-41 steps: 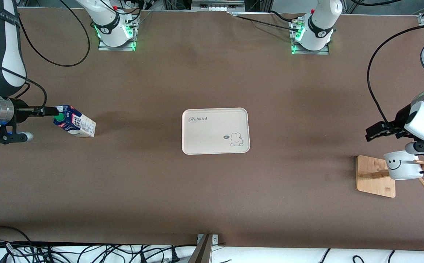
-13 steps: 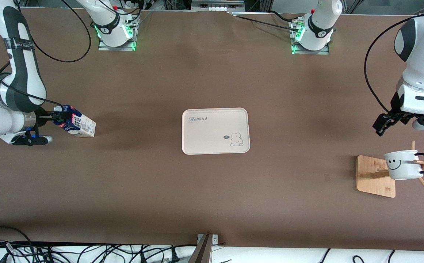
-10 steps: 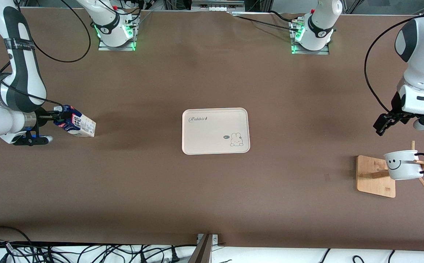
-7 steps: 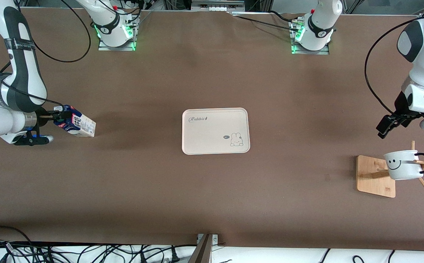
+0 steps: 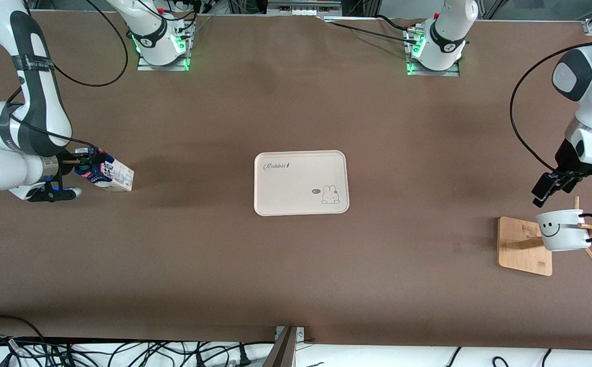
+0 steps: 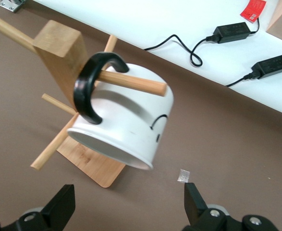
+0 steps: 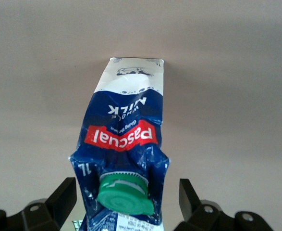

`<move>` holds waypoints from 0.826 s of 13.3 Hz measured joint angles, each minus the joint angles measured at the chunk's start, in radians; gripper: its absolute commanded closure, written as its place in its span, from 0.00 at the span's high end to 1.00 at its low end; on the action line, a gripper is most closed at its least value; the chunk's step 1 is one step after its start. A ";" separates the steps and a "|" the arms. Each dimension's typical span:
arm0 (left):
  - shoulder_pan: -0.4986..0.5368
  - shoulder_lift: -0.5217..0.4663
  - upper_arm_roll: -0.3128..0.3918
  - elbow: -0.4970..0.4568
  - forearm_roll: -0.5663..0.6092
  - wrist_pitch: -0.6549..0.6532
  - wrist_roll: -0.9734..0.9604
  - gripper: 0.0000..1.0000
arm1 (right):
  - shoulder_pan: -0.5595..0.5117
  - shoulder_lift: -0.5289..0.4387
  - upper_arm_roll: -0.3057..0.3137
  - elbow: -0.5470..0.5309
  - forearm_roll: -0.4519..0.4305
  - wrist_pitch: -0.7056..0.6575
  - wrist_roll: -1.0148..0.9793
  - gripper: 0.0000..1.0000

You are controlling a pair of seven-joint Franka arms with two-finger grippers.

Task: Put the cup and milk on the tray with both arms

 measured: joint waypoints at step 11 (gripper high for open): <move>0.007 0.153 -0.006 0.107 -0.176 0.118 0.121 0.74 | 0.000 -0.028 0.001 0.003 0.000 -0.003 -0.011 0.46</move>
